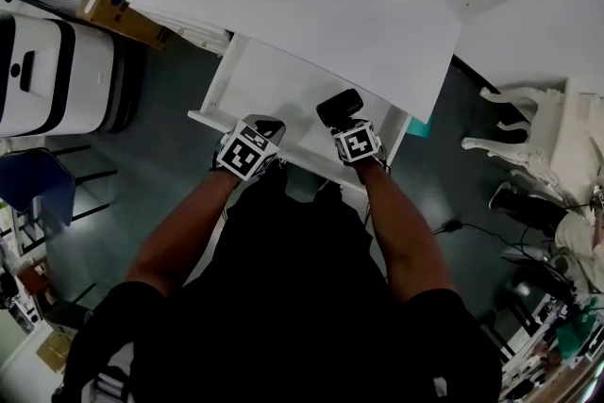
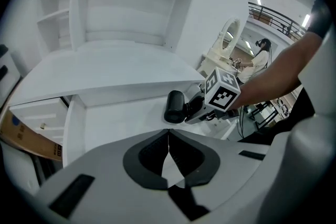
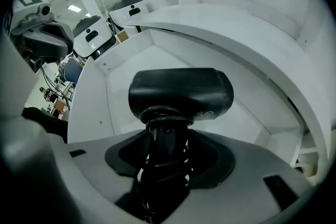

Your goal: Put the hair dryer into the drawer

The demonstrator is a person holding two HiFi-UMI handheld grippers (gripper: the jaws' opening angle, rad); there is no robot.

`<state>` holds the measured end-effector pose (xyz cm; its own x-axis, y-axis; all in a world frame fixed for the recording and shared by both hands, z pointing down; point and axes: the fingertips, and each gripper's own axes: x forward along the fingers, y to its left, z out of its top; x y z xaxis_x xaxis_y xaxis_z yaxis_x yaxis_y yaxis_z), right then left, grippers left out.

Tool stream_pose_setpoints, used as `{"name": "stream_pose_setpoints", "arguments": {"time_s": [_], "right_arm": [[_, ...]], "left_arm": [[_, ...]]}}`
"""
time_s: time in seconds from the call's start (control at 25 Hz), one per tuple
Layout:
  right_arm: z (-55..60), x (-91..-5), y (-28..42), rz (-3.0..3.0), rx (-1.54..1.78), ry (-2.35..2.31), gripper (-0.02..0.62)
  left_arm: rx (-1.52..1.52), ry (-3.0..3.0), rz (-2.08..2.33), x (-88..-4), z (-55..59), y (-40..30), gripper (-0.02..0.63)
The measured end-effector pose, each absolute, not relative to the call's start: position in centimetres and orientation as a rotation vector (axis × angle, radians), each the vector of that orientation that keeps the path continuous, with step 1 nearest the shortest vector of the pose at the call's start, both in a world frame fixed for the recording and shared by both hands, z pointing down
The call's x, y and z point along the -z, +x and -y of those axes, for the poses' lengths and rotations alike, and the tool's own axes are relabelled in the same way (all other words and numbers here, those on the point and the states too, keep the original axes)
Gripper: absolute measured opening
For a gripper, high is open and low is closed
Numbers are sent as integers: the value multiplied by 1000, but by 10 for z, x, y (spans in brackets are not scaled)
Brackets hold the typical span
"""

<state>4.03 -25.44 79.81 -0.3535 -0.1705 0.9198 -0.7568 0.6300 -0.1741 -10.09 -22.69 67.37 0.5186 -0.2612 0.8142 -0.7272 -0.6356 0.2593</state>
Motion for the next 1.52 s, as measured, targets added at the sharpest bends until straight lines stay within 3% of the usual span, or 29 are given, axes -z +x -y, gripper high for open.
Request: {"name": "stream_pose_setpoints", "arguments": {"time_s": [1.52], "right_arm": [[268, -846, 39, 1796, -645, 683, 238]], "left_arm": [[-893, 2103, 930, -655, 224, -124, 9]]}}
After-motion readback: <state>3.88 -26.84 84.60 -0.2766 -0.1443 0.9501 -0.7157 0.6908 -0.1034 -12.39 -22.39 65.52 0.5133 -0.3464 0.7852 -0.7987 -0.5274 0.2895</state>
